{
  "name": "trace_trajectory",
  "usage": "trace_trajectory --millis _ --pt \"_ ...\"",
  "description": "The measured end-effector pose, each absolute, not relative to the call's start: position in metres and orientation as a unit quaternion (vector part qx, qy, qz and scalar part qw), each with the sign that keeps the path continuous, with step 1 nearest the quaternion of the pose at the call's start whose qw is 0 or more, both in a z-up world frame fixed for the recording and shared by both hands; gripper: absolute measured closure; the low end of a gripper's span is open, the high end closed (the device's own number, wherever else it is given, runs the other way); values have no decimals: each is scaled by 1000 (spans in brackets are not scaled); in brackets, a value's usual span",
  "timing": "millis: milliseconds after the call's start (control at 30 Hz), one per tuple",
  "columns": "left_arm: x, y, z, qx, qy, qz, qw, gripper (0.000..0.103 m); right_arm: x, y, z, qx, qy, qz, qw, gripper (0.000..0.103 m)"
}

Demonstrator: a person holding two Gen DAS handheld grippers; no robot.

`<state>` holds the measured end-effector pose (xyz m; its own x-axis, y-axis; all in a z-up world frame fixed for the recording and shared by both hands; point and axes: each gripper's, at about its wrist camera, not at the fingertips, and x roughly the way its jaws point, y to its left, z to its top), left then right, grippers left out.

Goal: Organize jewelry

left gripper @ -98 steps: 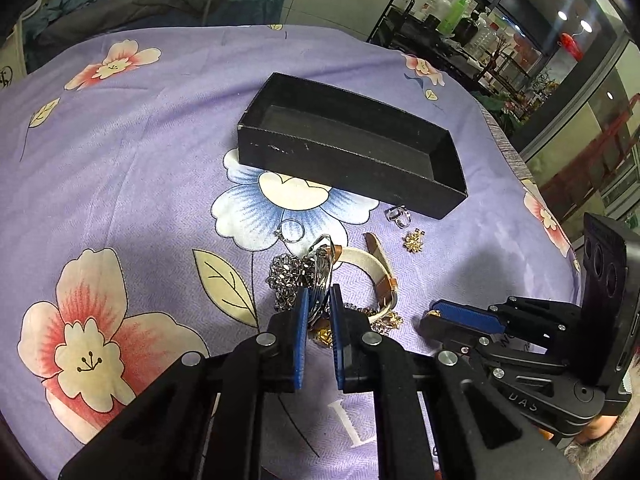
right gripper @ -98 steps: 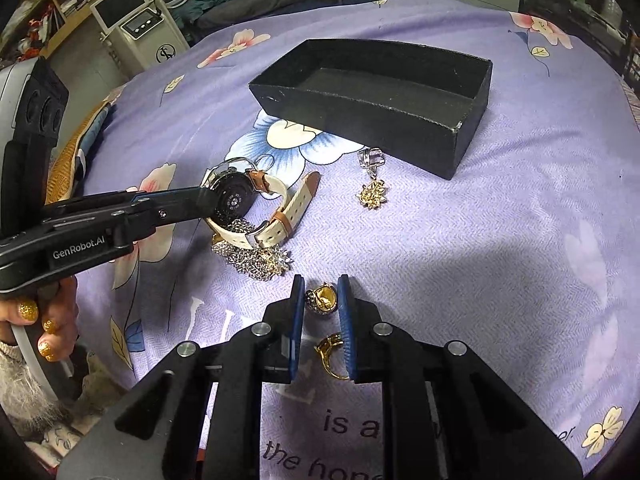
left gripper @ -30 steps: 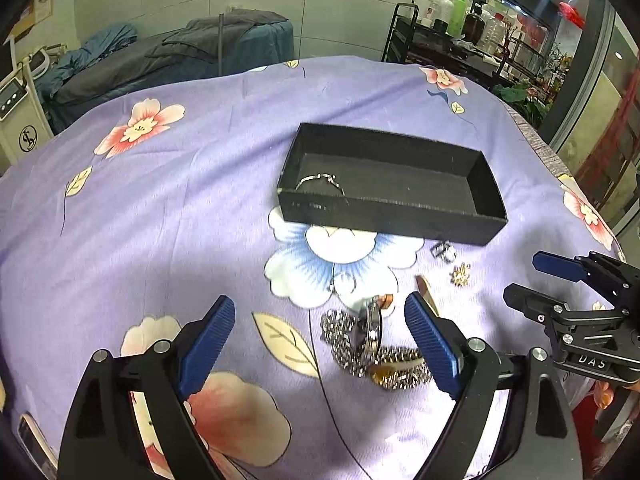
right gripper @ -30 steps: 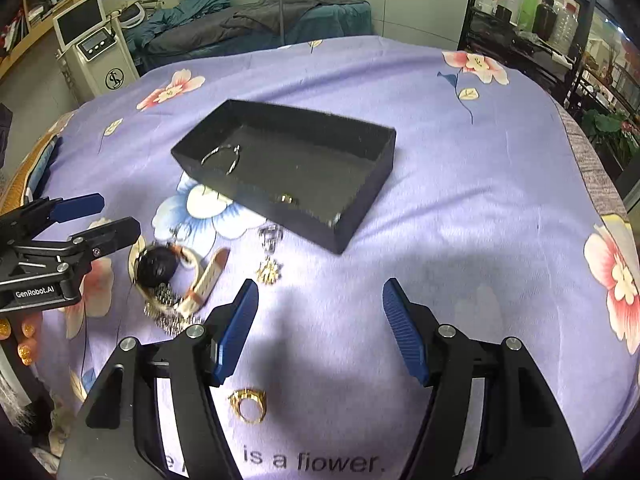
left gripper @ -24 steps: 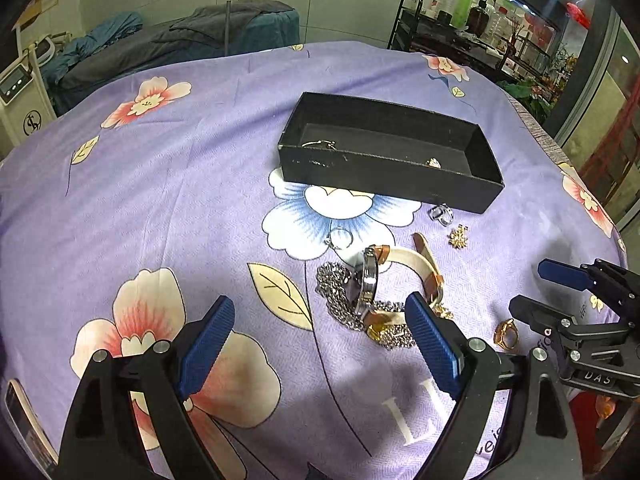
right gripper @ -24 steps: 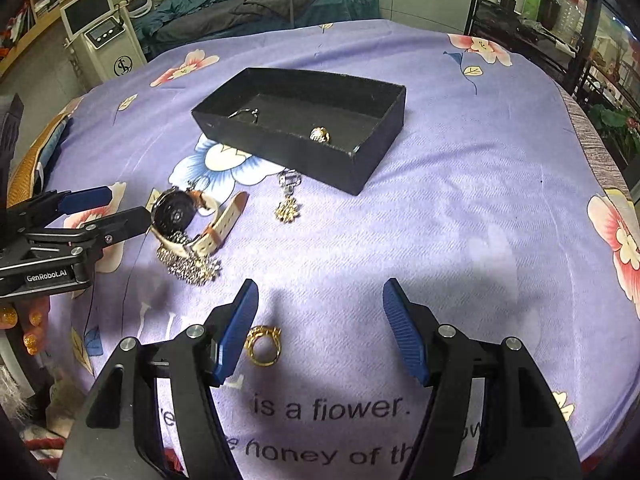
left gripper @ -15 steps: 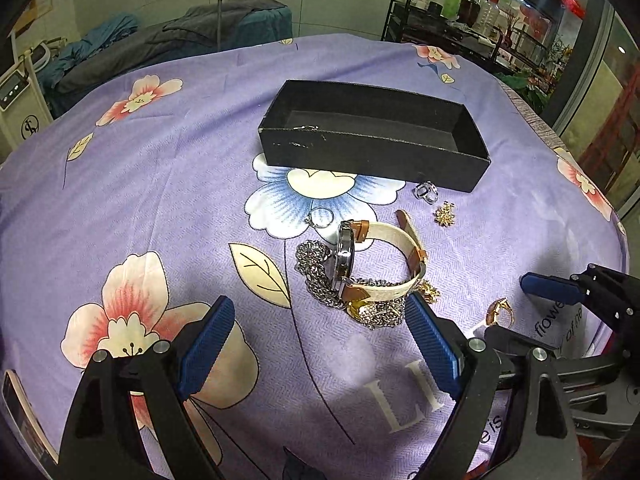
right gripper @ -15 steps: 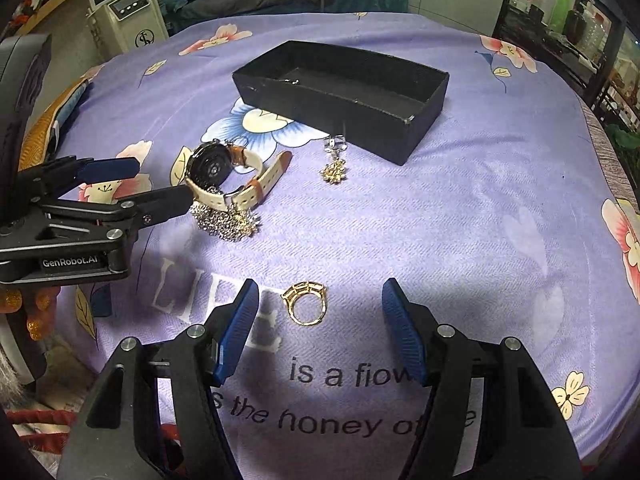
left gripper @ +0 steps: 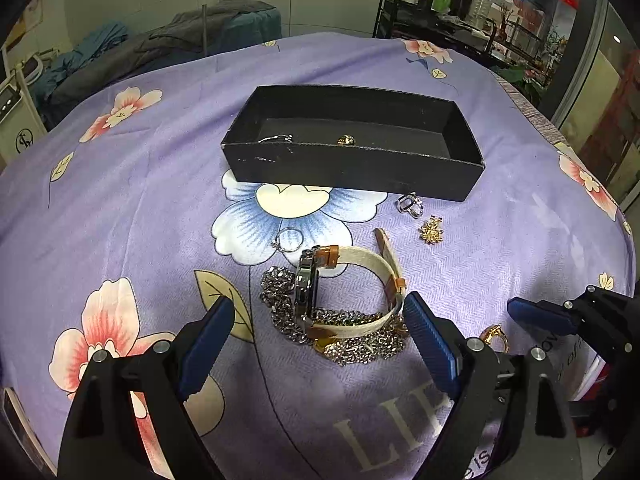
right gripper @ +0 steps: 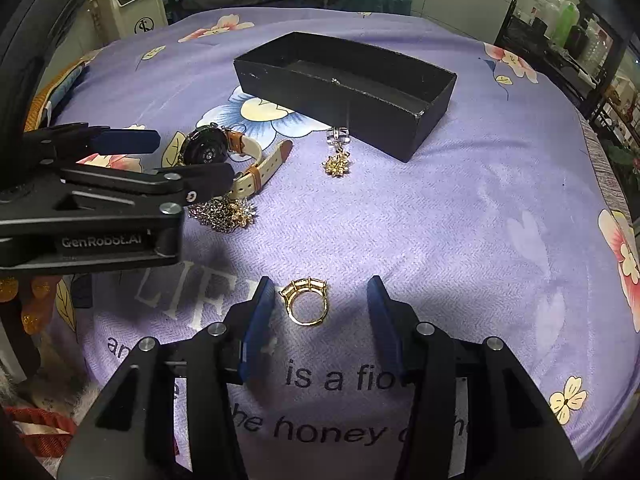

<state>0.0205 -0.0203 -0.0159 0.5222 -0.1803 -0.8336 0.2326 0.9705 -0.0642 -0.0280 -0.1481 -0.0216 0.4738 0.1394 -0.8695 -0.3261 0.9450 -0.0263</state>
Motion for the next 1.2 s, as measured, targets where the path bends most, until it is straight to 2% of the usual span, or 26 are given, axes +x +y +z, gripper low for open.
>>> trace_trajectory --millis 200,367,433,633,1200 --pt "27 -36 -26 47 484 -120 865 20 -27 -152 -21 -91 495 132 854 62" --pt "21 -42 -30 60 482 -122 866 35 -26 -153 -21 -90 494 129 855 67" --pt "18 -43 -29 68 478 -125 867 46 -25 -154 -21 -88 493 128 856 69" --pt "18 -40 -27 61 481 -127 865 48 -24 -156 -20 -86 494 125 856 77" --pt "17 -6 -11 -24 485 -130 864 49 -21 -165 -15 -43 504 135 852 78"
